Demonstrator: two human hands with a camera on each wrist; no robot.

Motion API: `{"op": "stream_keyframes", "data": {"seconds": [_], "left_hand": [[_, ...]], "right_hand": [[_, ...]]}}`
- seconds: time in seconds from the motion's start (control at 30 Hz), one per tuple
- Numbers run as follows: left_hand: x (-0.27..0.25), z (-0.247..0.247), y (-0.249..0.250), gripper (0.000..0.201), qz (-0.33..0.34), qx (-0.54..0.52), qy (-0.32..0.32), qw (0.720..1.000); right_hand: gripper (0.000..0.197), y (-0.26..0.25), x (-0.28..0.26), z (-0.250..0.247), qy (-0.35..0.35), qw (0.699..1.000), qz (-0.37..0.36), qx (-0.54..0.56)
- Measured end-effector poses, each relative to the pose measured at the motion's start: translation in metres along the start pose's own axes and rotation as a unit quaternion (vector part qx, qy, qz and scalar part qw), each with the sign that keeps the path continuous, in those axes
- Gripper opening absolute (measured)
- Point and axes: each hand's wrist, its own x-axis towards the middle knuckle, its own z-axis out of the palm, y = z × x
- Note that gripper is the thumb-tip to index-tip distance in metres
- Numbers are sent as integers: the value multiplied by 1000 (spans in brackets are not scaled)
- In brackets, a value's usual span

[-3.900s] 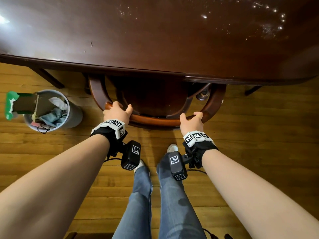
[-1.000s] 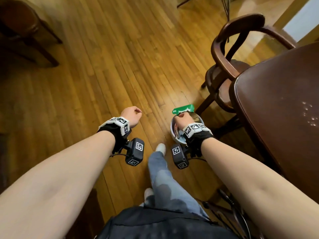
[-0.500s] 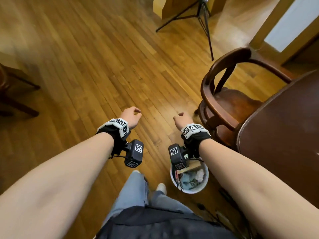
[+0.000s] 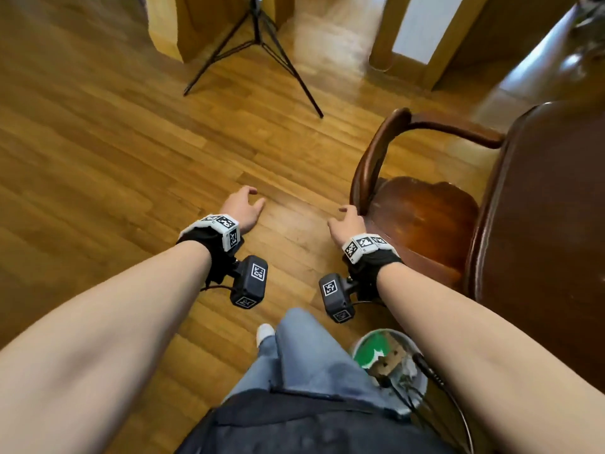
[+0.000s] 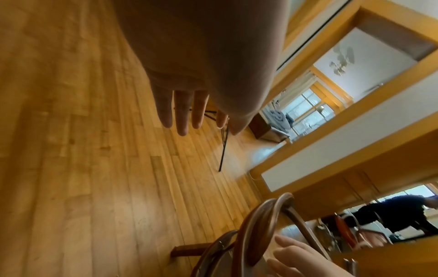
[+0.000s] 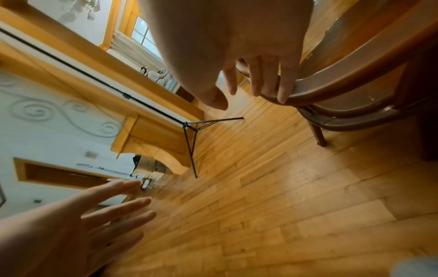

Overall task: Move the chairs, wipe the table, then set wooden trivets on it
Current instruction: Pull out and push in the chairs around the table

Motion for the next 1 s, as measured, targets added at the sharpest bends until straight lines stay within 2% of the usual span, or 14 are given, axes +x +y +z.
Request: {"op": "stream_keyframes", "data": {"seconds": [0.17,0.3,0.43,0.53,0.63,0.73,1.0], "left_hand": [[88,-1,54,43,67,25,-89,993],[166,0,106,42,109,44,-126,985],[240,8,161,37,144,83,-202,965],[281,23,197,35,174,103,-234,951],[304,40,224,36,202,160,-293,921],[338,64,260,36,239,214,-351,880],[393,110,329,42,377,332,-410,761]], "right_hand": [[56,-26,58,-25,42,995,68,57],[57,-41,115,-44,71,983,125,111],[59,-51,168,-64,80,965,189,162],[56,-54,193,-77,103,951,232,177],[56,-54,207,-86,120,932,281,197],[54,-51,225,-94,173,897,324,244],[47,-70,233,-73,261,789,470,297]]}}
